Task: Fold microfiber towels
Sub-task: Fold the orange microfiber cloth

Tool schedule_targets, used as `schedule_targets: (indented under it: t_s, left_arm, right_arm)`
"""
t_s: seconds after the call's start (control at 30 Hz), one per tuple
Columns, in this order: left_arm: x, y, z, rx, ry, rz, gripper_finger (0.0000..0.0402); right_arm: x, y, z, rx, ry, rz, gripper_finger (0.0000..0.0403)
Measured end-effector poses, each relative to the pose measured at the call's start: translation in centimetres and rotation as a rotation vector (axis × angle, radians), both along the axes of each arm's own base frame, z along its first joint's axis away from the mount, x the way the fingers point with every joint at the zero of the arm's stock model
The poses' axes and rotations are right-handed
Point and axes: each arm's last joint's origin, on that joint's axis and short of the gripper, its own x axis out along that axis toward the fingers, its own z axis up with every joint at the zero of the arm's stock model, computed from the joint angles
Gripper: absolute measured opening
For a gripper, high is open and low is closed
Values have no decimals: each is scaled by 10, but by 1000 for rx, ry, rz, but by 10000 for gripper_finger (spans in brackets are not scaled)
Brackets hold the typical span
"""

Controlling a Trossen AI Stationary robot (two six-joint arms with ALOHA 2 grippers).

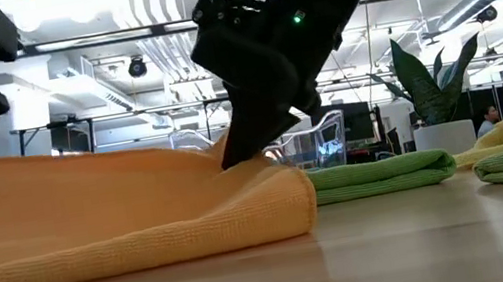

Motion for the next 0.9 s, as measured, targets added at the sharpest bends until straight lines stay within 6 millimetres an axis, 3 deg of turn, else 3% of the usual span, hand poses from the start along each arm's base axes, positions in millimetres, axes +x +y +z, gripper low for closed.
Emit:
schedule_targets:
  t_s: [0.17, 0.33, 0.57, 0.63, 0.9]
  left_arm:
    - [-3, 6, 0, 11, 42, 47, 0]
    - [1, 10, -15, 32, 94, 71, 0]
    - [5, 8, -21, 46, 108, 38, 0]
    - [6, 8, -21, 56, 100, 39, 0]
    - [4, 12, -26, 124, 73, 58, 0]
  right_arm:
    - [3, -5, -1, -15, -37, 20, 9]
    - [4, -11, -3, -17, -39, 7, 9]
    - [11, -8, -41, -15, 20, 21, 9]
    - [15, -7, -43, -20, 22, 17, 10]
    - [16, -9, -31, -77, 24, -18, 54]
